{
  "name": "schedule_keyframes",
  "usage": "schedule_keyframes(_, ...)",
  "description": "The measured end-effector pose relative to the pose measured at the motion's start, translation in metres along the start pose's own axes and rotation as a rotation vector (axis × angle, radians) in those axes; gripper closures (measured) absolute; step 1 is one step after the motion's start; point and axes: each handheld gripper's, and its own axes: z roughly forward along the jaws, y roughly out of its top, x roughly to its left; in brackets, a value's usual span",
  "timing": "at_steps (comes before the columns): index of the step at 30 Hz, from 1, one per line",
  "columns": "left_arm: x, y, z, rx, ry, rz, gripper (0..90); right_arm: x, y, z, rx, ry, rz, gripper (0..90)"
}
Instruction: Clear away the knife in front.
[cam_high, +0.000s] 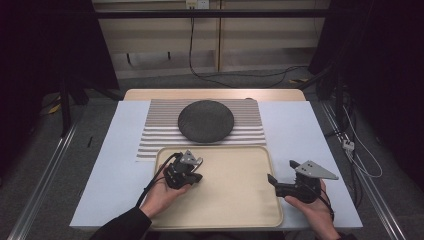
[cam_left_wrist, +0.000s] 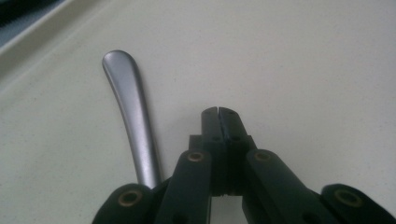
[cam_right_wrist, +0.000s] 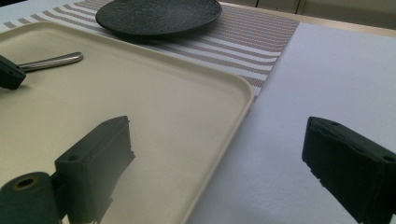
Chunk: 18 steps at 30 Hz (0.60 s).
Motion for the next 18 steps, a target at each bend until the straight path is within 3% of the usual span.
schedule_keyframes(1, 0.003, 0.000, 0.001, -0.009, -0.037, 0.005, 90.0, 0.000, 0.000, 0.000, 0.000, 0.000, 0.001, 8.1)
schedule_keyframes(3, 0.002, -0.001, 0.000, -0.009, -0.038, 0.038, 90.0, 0.000, 0.000, 0.000, 0.000, -0.001, 0.001, 8.0)
schedule_keyframes(6, 0.000, 0.000, 0.000, 0.001, -0.015, 0.016, 90.0, 0.000, 0.000, 0.001, 0.002, 0.000, 0.000, 8.1)
schedule_keyframes(9, 0.004, 0.000, -0.002, 0.017, -0.020, 0.011, 90.0, 0.000, 0.000, 0.001, 0.002, 0.000, -0.002, 8.1)
schedule_keyframes(11, 0.006, -0.001, -0.002, 0.000, -0.013, -0.031, 90.0, 0.000, 0.000, 0.001, 0.003, 0.000, -0.003, 8.0)
schedule_keyframes(14, 0.011, -0.002, -0.005, 0.019, -0.006, -0.015, 90.0, 0.000, 0.000, 0.001, 0.004, 0.001, -0.004, 8.1)
schedule_keyframes(15, 0.011, -0.002, -0.004, 0.004, 0.005, -0.035, 90.0, 0.000, 0.000, 0.001, 0.004, 0.001, -0.003, 8.1)
schedule_keyframes(18, 0.012, -0.003, -0.005, 0.008, 0.012, -0.036, 90.0, 0.000, 0.000, 0.001, 0.004, 0.001, -0.003, 8.1)
